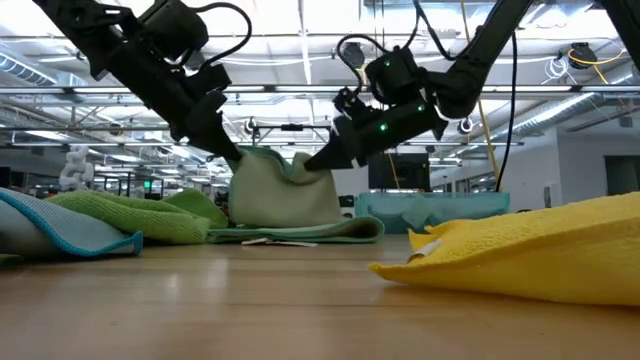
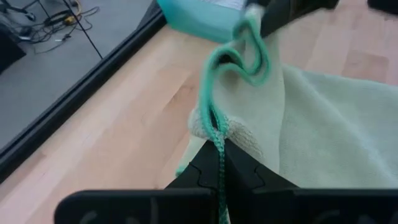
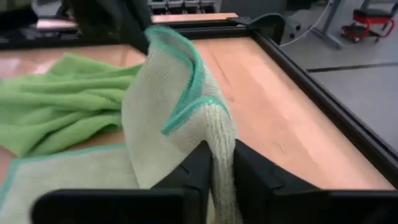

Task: Fold microfiber towels
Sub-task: Fold the light green microfiber cloth

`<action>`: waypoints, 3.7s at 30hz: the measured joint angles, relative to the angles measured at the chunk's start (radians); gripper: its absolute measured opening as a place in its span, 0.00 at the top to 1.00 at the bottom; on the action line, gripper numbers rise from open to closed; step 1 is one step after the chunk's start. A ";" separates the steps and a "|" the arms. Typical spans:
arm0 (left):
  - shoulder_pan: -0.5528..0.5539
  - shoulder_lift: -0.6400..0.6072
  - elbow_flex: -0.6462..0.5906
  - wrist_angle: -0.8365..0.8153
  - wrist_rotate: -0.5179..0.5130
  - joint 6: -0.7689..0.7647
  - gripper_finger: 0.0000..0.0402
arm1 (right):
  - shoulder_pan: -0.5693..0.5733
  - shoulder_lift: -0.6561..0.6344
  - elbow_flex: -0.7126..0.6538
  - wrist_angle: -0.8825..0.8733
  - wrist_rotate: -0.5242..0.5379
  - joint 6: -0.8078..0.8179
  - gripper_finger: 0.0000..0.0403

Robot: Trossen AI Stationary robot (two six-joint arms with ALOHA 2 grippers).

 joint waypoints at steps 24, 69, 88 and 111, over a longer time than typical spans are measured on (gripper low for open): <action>-0.017 0.000 0.000 0.004 0.001 0.060 0.98 | 0.053 -0.205 0.001 -0.405 0.001 -0.175 0.55; 0.017 0.000 0.000 0.050 -0.032 0.108 0.98 | 0.013 -0.165 0.001 -0.165 -0.043 -0.384 0.96; 0.076 -0.019 0.003 0.110 -0.077 0.249 0.98 | -0.083 -0.180 0.001 -0.129 0.030 -0.208 0.99; 0.019 -0.093 0.002 0.069 -0.010 0.094 0.98 | -0.075 -0.207 0.000 -0.217 -0.180 -0.153 0.99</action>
